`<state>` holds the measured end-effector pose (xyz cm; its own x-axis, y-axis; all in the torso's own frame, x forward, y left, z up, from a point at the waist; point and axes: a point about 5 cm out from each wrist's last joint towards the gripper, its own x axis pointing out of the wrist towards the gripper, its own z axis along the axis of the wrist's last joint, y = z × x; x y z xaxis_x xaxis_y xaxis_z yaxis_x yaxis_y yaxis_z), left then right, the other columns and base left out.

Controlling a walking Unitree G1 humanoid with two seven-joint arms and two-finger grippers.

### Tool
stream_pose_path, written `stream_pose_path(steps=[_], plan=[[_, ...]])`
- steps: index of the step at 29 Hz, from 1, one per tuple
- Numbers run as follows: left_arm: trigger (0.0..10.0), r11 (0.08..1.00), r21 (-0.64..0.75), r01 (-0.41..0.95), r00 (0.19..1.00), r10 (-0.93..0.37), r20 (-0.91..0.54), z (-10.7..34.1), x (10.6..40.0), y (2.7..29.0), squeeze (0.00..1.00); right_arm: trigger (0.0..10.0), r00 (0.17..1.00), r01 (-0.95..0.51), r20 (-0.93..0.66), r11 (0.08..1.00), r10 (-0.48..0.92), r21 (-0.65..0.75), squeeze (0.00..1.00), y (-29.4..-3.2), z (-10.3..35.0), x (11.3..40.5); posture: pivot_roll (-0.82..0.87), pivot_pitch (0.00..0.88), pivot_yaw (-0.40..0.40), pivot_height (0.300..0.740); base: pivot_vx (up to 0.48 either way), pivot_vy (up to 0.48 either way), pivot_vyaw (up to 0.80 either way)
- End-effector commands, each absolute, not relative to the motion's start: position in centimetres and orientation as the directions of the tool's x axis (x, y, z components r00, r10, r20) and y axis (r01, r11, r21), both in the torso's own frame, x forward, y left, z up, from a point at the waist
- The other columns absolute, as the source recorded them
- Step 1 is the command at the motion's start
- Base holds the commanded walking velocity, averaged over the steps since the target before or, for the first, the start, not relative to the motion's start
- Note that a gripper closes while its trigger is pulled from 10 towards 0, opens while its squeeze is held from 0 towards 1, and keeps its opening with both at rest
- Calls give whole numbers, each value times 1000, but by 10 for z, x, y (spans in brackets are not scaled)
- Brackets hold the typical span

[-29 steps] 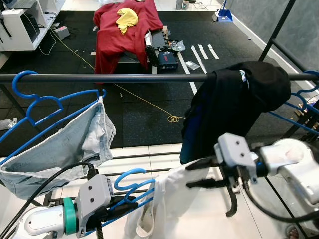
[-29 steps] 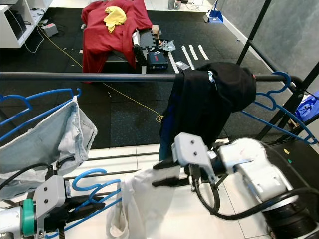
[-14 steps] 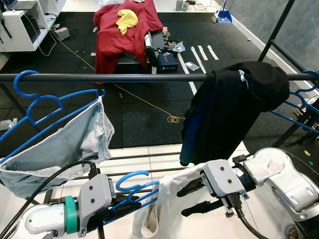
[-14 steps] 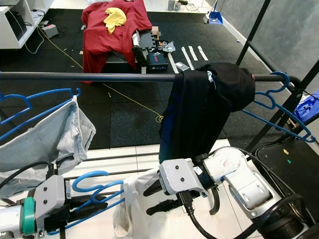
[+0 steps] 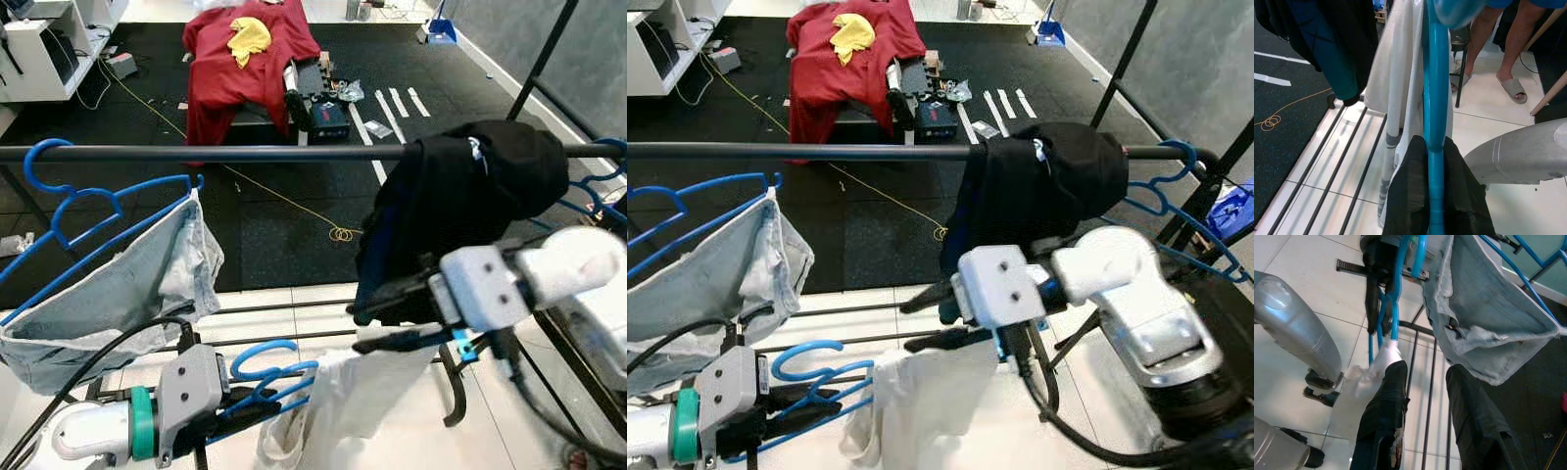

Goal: Hang hanger

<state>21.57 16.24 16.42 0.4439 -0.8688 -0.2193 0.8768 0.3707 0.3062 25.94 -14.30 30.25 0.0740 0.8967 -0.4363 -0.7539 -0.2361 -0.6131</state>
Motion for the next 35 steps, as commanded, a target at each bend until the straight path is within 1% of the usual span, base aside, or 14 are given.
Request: stream_pose_path(steps=[1,3,4,10,12,13,19,24,27,31,32,33,34,35], plan=[[10000,331,321,887,406,-890,-206,168,212,157,0,10000,83,-774,-451,-228,889,-591,188,-149,297,260,-164,179,44,740,0,0,0],[10000,330,321,888,405,-891,-205,168,212,156,0,10000,89,-786,-459,-220,884,-578,188,-152,293,261,-164,179,44,740,0,0,0],[10000,328,321,888,404,-892,-205,168,213,156,0,10000,83,-809,-461,-210,884,-550,1000,-153,286,262,-166,179,46,740,0,0,0],[10000,326,323,888,402,-893,-204,169,214,156,0,10000,10,-887,-399,-177,917,-427,1000,-149,267,265,-160,180,49,740,0,0,0],[10000,326,324,888,402,-892,-205,169,214,156,0,10000,2,-900,-377,-163,926,-404,965,-148,262,267,-160,180,49,740,0,0,0],[10000,326,324,888,402,-892,-205,170,213,157,0,10000,9,-901,-381,-158,925,-404,0,-148,259,270,-146,181,48,740,0,0,0],[10000,326,325,888,404,-890,-209,172,211,160,0,10000,42,-890,-434,-164,900,-426,0,-146,247,280,-129,184,41,740,0,0,0],[10000,326,327,887,404,-891,-208,173,209,160,0,10000,-26,-903,-445,-212,895,-373,0,-143,242,278,-122,183,37,740,0,0,0],[10000,318,332,888,397,-895,-205,175,207,159,0,10000,-98,-910,-452,-264,886,-320,0,-136,235,277,-112,182,31,740,0,0,0],[10000,315,333,889,395,-896,-205,176,207,159,0,10000,-114,-910,-453,-276,884,-310,0,-135,234,277,-111,181,30,740,0,0,0],[10000,304,336,892,385,-899,-208,176,205,158,0,5137,-140,-906,-454,-299,880,-299,0,-132,234,277,-105,180,23,740,0,0,0],[10000,304,336,892,385,-899,-208,176,205,158,0,5137,-140,-906,-454,-299,880,-299,0,-132,234,277,-105,180,23,740,0,0,0],[10000,293,338,894,375,-902,-212,177,204,158,0,4039,-164,-901,-458,-322,874,-290,0,-128,233,278,-102,178,20,740,0,0,0],[10000,284,341,896,369,-905,-214,177,203,157,0,2196,-183,-897,-463,-340,867,-282,0,-125,232,278,-102,178,19,740,0,0,0]])
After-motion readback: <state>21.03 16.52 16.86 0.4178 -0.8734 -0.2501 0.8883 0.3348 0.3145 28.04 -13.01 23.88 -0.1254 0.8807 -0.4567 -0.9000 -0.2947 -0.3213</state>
